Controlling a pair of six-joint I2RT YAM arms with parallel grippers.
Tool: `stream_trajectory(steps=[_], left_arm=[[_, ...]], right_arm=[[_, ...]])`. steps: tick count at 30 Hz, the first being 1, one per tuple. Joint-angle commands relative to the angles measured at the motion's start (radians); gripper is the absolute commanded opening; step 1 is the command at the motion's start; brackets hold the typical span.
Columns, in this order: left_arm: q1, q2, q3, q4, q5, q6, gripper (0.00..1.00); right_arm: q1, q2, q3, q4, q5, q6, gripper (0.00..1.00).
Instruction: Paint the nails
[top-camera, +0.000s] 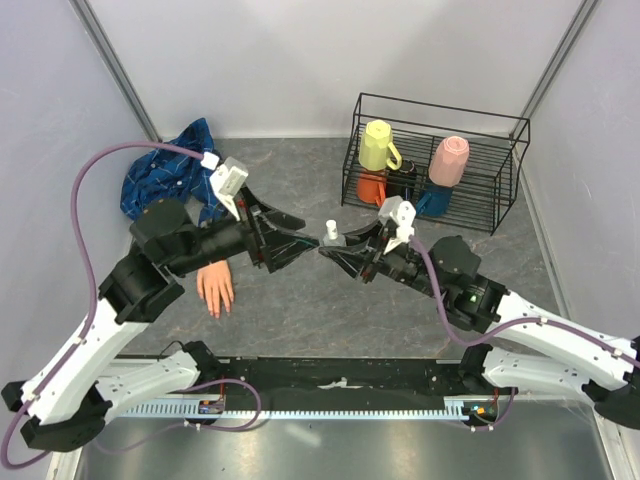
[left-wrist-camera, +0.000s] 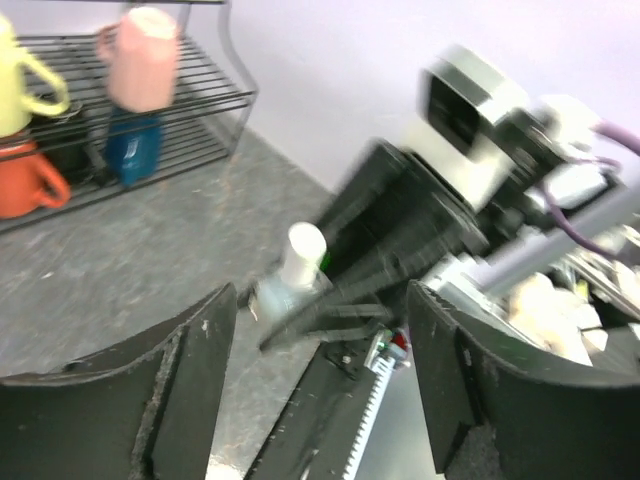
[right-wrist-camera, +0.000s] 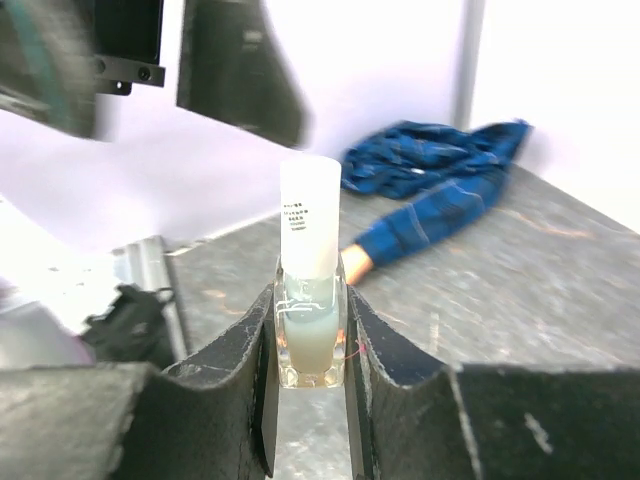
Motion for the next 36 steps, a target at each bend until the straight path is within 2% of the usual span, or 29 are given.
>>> stream_trajectory(steps=[1,3,9,14,22,26,27,29,32,33,34,36], left_arm=[[0.054,-0.033,-0.071,0.114,0.257,-0.008,0.68],[0.066,-0.039,-0.094,0.146,0.293,-0.021,0.68],[0.075,0.018,-0.128,0.264,0.391,-0.066,0.7],[0.08,0.044,-0.125,0.336,0.417,-0.094,0.63],[0.085,0.046,-0.125,0.339,0.425,-0.097,0.37],[0.085,0.059,-0.102,0.303,0.4,-0.072,0.18],[0.085,0.062,-0.096,0.286,0.388,-0.051,0.11],[0.085,0.064,-0.074,0.235,0.328,-0.034,0.02],[0.081,0.063,-0.048,0.169,0.192,-0.017,0.02],[0.077,0.066,-0.033,0.151,0.148,-0.015,0.02],[0.054,0.07,-0.024,0.126,0.023,-0.015,0.02],[0.01,0.084,0.005,0.065,-0.124,-0.012,0.02]], right_arm=[[-0.071,-0.046,-0.032,0.085,-0.254,0.121,0.0],[-0.093,-0.043,-0.041,0.115,-0.334,0.162,0.0],[-0.127,-0.028,-0.056,0.197,-0.437,0.23,0.0],[-0.139,-0.012,-0.049,0.211,-0.464,0.25,0.0],[-0.146,0.003,-0.047,0.204,-0.445,0.242,0.0],[-0.146,0.021,-0.026,0.168,-0.4,0.221,0.0],[-0.146,0.026,-0.021,0.157,-0.389,0.204,0.0],[-0.146,0.043,0.005,0.1,-0.325,0.184,0.0],[-0.116,0.061,0.042,-0.001,-0.167,0.106,0.0],[-0.093,0.073,0.053,-0.025,-0.004,0.051,0.0],[-0.031,0.084,0.065,-0.045,0.082,0.02,0.0],[0.027,0.11,0.095,-0.066,0.326,-0.016,0.0]])
